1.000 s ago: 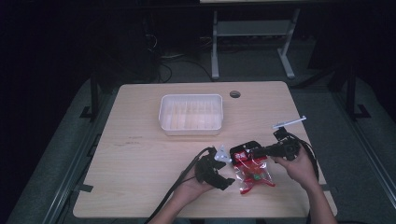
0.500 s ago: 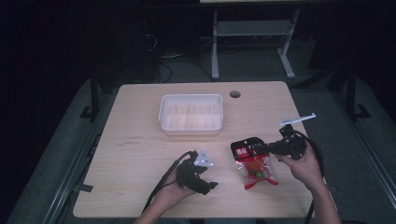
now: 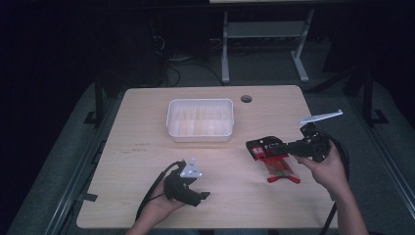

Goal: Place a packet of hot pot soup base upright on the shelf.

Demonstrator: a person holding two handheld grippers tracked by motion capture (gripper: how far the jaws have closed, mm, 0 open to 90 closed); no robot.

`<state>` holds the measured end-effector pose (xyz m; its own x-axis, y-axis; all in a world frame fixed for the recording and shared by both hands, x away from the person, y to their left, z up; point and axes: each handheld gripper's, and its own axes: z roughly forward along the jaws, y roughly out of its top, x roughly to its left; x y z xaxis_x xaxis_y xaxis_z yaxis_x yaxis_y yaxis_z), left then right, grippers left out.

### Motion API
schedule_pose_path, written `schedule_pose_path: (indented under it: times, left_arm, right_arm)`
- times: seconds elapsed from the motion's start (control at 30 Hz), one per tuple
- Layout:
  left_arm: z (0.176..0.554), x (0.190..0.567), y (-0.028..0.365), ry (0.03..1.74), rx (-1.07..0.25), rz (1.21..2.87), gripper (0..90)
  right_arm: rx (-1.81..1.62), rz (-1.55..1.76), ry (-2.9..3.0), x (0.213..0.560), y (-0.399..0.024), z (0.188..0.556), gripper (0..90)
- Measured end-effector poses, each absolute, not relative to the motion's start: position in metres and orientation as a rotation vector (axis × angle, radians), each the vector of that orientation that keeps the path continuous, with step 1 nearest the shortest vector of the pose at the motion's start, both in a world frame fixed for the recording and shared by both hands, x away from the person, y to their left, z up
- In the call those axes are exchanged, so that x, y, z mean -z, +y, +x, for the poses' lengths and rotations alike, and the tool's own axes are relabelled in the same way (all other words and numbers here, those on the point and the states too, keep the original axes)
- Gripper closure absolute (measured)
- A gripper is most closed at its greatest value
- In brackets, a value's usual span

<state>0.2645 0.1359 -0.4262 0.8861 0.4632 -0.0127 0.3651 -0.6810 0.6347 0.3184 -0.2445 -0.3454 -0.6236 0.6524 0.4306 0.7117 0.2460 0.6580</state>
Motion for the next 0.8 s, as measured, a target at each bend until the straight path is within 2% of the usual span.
schedule_pose_path:
  times: [0.8]
  left_arm:
    - [0.259,0.436,0.179,0.662,-0.211,2.346,26.4]
  right_arm:
    - [1.357,-1.340,-2.383,0.329,-0.217,0.332,89.1]
